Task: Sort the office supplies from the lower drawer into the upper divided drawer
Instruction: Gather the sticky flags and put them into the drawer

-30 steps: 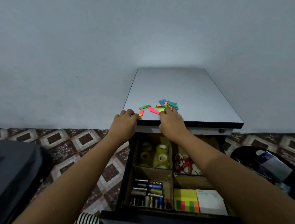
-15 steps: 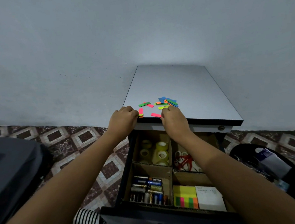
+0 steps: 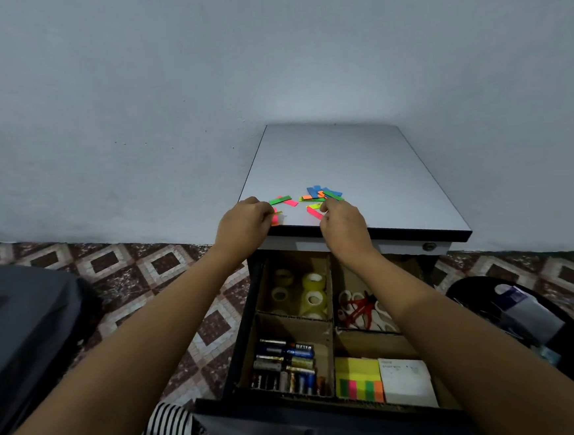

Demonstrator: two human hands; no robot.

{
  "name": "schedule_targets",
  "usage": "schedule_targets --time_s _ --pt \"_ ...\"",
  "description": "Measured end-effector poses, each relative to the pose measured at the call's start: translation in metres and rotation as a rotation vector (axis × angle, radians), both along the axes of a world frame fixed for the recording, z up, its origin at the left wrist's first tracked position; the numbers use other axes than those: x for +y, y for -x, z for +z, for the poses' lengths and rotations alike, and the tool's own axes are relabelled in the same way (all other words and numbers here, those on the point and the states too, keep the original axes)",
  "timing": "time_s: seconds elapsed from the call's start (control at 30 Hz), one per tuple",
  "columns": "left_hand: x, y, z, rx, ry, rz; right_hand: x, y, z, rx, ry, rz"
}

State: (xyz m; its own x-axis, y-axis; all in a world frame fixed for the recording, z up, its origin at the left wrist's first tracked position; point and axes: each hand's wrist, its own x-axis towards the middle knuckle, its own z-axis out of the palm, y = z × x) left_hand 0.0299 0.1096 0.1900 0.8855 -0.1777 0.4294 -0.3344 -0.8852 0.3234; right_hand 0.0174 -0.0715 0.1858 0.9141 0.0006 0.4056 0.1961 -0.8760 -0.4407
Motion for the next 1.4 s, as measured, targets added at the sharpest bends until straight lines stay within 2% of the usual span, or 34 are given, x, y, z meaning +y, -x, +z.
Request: schedule_targets --time_s 0.1,0.23,0.37,0.53,0.77,0.93,0.97,1.03,1.1,1.2,1.23,1.3,1.4 --pt "-0.003 0.001 0.003 -0.013 0.066 0.006 -0.001 -0.004 0.000 0.057 0.029 -0.001" --pt "-0.009 0.003 0.007 -0.004 0.177 0.010 -0.001 -0.006 0.001 0.072 -0.029 -0.013" --pt "-0.016 0.003 0.006 0.011 0.188 -0.008 -0.001 -0.005 0.002 0.049 -0.028 -0.029" --pt "-0.030 0.004 0.007 -0.057 0.053 -0.049 -0.001 -0.005 0.002 0.008 -0.019 -0.057" --pt "-0.054 -0.003 0.008 -0.018 -0.324 -0.040 -0.007 -0.001 0.004 0.016 -0.208 -0.168" --pt "-0.062 -0.002 0.008 -0.003 -0.351 -0.061 -0.015 0.003 0.001 0.013 -0.259 -0.172" --pt "-0.063 -0.001 0.008 0.001 -0.290 -0.070 -0.015 0.004 0.001 0.002 -0.268 -0.168" --pt "-0.069 0.006 0.014 0.041 -0.009 -0.073 -0.014 0.007 0.001 -0.031 -0.294 -0.150" --pt "-0.074 0.014 0.020 0.134 0.373 -0.050 -0.012 0.013 0.003 -0.069 -0.321 -0.122" --pt "-0.080 0.026 0.019 0.412 0.981 -0.056 -0.010 0.026 0.005 -0.130 -0.367 -0.078" --pt "-0.080 0.030 0.017 0.478 1.126 -0.054 -0.009 0.031 0.005 -0.142 -0.380 -0.063" --pt "-0.080 0.038 0.010 0.548 1.282 -0.046 -0.009 0.041 0.004 -0.138 -0.399 -0.037" --pt "-0.080 0.051 0.002 0.608 1.410 -0.089 -0.008 0.058 -0.001 -0.116 -0.455 0.039"
